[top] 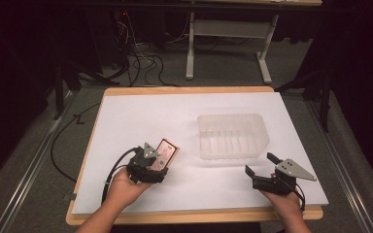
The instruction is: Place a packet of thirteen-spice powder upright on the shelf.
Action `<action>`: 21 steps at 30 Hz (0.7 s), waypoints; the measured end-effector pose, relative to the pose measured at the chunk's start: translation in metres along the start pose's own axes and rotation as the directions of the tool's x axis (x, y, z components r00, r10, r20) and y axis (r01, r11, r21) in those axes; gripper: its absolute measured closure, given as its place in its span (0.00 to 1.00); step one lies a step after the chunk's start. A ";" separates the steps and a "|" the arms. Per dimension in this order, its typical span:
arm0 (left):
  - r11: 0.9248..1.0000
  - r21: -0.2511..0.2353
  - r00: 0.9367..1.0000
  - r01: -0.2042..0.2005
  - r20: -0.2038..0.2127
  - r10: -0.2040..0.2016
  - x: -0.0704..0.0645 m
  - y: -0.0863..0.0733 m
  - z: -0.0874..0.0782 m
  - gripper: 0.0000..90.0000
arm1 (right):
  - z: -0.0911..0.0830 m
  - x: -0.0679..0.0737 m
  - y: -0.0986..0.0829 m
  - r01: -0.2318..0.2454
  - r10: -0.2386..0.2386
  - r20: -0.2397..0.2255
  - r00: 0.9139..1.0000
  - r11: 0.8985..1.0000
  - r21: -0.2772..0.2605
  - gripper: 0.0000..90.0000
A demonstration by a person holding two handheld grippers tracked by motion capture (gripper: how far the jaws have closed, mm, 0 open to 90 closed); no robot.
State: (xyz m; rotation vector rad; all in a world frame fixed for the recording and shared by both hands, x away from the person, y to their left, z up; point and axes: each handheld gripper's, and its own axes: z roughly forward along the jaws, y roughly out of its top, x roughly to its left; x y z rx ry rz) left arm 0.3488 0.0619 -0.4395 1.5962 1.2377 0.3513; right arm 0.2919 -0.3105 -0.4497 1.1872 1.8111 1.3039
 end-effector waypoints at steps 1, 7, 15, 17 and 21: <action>1.000 -0.018 1.000 0.020 0.007 -0.020 -0.001 -0.002 -0.001 0.37 | 0.000 0.000 0.000 0.001 -0.001 -0.001 1.000 1.000 -0.005 0.08; 0.994 -0.099 0.998 0.050 0.029 -0.047 -0.003 -0.011 -0.005 0.37 | 0.000 -0.001 0.000 -0.004 0.004 0.006 1.000 1.000 0.000 0.11; 0.977 -0.167 0.988 0.134 0.100 -0.118 -0.004 -0.012 -0.017 0.37 | -0.001 -0.002 0.002 -0.019 0.019 -0.011 1.000 1.000 -0.010 0.12; 0.971 -0.184 0.985 0.151 0.107 -0.133 -0.004 -0.012 -0.018 0.37 | 0.000 0.000 0.004 -0.023 0.022 -0.025 0.999 1.000 -0.004 0.11; 0.963 -0.231 0.986 0.141 0.118 -0.116 -0.007 -0.012 -0.021 0.37 | -0.002 0.010 0.009 0.008 -0.008 -0.041 0.999 1.000 -0.002 0.10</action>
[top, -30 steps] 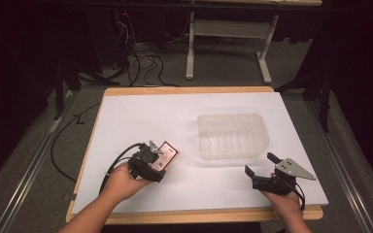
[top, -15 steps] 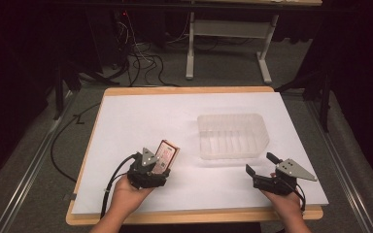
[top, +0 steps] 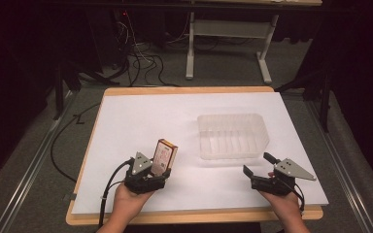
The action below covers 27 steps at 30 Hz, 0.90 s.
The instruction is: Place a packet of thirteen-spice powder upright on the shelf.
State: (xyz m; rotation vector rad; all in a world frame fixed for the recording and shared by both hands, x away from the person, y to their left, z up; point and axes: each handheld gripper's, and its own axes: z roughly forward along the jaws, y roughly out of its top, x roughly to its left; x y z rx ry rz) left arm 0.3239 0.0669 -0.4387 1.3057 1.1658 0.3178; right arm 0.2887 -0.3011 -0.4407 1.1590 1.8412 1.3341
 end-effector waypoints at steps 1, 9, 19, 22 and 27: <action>1.000 -0.011 1.000 -0.006 0.009 0.006 -0.001 0.000 -0.001 0.37 | 0.000 0.002 0.001 0.003 -0.003 -0.008 1.000 1.000 -0.004 0.10; 0.997 -0.064 0.999 -0.035 0.034 0.037 -0.012 -0.002 -0.005 0.37 | 0.002 0.017 0.009 0.015 -0.016 -0.038 0.999 0.999 -0.033 0.10; 0.992 -0.114 0.997 -0.047 0.050 0.053 -0.023 -0.003 -0.005 0.37 | 0.014 0.035 0.033 0.009 -0.013 -0.103 0.995 0.999 -0.040 0.17; 0.993 -0.110 0.997 -0.050 0.049 0.056 -0.024 -0.004 -0.004 0.37 | 0.019 0.038 0.044 0.006 -0.010 -0.114 0.993 0.999 -0.037 0.18; 0.992 -0.110 0.996 -0.060 0.058 0.067 -0.027 -0.007 -0.007 0.37 | 0.029 0.042 0.053 -0.014 0.008 -0.136 0.991 0.999 -0.043 0.17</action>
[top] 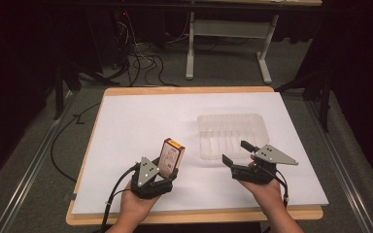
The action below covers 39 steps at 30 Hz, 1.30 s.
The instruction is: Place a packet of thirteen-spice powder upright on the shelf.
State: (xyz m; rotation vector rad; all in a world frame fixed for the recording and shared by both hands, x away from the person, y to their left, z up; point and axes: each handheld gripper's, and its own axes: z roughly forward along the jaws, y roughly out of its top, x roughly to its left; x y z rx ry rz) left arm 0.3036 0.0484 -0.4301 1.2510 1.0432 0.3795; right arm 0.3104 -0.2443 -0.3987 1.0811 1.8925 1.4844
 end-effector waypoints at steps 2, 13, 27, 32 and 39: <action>1.000 -0.004 1.000 -0.002 0.010 0.002 -0.002 0.000 -0.002 0.37 | 0.002 0.001 -0.006 -0.024 0.024 -0.014 1.000 1.000 -0.009 0.17; 1.000 0.024 0.998 0.000 0.068 -0.002 -0.030 -0.016 0.012 0.37 | -0.002 0.019 -0.013 -0.023 0.022 -0.084 0.996 1.000 -0.019 0.30; 0.996 0.073 0.994 -0.052 0.100 0.045 -0.055 -0.048 0.022 0.37 | -0.004 0.036 -0.012 -0.087 0.080 -0.202 0.976 0.996 -0.025 0.39; 0.997 0.066 0.994 -0.046 0.100 0.039 -0.059 -0.049 0.023 0.37 | 0.005 0.040 -0.015 -0.106 0.106 -0.213 0.971 0.994 0.013 0.42; 0.997 0.050 0.994 -0.054 0.102 0.048 -0.059 -0.048 0.023 0.36 | 0.012 0.042 -0.019 -0.125 0.133 -0.227 0.965 0.991 0.047 0.54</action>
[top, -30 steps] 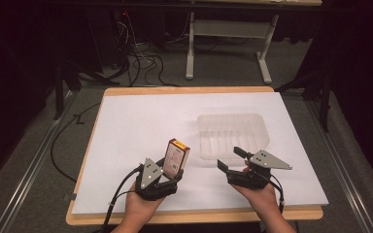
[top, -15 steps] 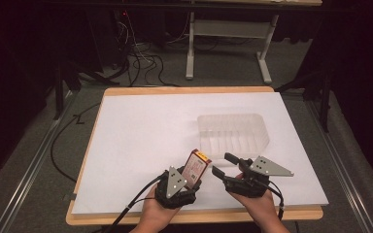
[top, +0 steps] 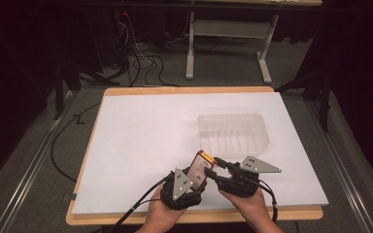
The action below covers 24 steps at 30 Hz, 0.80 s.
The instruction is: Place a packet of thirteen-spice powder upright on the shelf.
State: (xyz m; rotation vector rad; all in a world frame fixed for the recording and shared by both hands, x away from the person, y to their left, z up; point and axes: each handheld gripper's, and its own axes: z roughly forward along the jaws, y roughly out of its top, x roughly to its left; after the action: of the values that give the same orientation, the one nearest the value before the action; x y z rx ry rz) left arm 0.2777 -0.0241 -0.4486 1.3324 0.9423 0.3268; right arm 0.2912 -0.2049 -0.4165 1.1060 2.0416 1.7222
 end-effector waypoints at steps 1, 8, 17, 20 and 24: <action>1.000 0.002 1.000 -0.002 -0.001 0.002 0.000 -0.001 0.000 0.36 | 0.001 0.000 0.000 -0.004 0.004 0.000 1.000 1.000 0.001 0.56; 1.000 0.004 1.000 -0.019 -0.005 0.019 0.001 -0.002 0.001 0.36 | 0.003 0.003 -0.002 -0.022 0.022 -0.009 1.000 1.000 0.008 0.68; 1.000 0.018 1.000 -0.007 0.005 0.007 0.001 -0.003 0.002 0.36 | 0.001 0.003 0.000 -0.029 0.029 -0.029 0.999 0.999 0.014 0.74; 1.000 0.030 1.000 0.003 0.013 -0.003 0.003 -0.003 0.002 0.35 | 0.002 0.006 0.000 -0.021 0.021 -0.033 0.999 1.000 0.011 0.75; 0.998 0.046 0.999 0.038 0.031 -0.040 0.006 -0.001 0.001 0.29 | 0.001 0.011 0.001 0.035 -0.035 0.009 0.999 0.999 0.006 0.77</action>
State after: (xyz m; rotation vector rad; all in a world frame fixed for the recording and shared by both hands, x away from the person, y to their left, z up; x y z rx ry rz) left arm 0.2818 -0.0214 -0.4521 1.3554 0.9527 0.2549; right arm 0.2851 -0.1967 -0.4131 1.0713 2.0492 1.6928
